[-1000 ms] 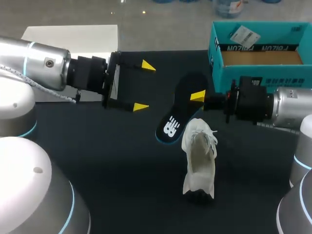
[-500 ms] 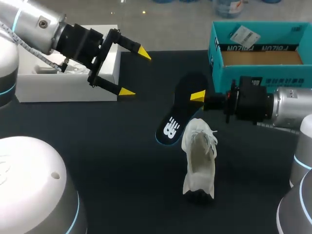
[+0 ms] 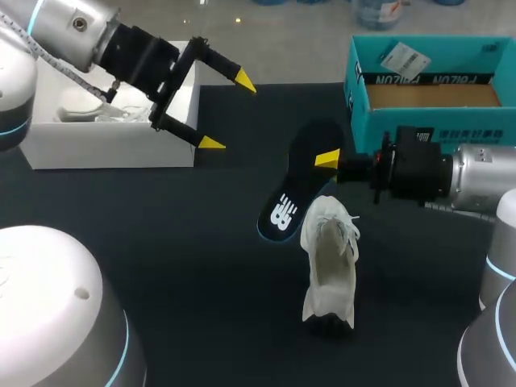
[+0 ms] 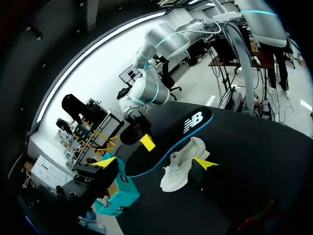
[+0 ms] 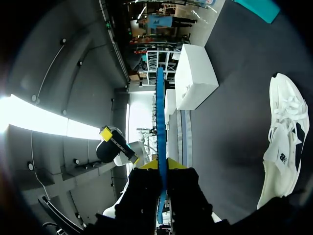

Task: Take the shoe out of the shoebox, open the shoe tongue, remove and reinsert the insole, then place the shoe into the shoebox

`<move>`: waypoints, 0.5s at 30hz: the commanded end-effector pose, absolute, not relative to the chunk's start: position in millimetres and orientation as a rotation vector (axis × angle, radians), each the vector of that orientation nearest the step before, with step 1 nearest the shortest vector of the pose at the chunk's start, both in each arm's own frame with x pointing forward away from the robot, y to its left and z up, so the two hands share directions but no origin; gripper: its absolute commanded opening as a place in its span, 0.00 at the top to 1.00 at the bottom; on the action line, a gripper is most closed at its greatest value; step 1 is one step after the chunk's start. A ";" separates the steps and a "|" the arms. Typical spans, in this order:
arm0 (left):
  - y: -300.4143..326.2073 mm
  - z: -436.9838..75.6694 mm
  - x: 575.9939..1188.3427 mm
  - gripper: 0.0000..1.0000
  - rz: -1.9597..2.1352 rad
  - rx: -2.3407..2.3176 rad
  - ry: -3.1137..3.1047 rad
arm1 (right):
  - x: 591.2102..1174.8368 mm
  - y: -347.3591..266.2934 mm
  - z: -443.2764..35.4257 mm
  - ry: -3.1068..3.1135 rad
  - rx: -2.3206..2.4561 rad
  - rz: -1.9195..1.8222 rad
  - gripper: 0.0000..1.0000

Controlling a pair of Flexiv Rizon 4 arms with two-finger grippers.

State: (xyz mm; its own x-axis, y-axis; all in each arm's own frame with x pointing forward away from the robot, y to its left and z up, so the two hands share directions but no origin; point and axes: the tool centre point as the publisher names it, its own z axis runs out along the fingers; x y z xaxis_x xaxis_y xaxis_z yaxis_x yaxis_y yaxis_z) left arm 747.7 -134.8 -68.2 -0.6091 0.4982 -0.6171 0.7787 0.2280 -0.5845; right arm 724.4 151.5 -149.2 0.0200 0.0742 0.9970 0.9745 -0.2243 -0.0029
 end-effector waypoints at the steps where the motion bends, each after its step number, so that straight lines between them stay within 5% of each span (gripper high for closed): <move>1: -155.1 -48.5 764.0 0.00 -0.907 1.768 2.025 | 724.9 154.3 -149.7 -1.142 -1.442 -1.327 1.00; 15: -166.2 -46.1 783.5 0.00 -0.341 2.294 1.809 | 724.9 154.3 -149.7 -1.142 -1.442 -1.327 1.00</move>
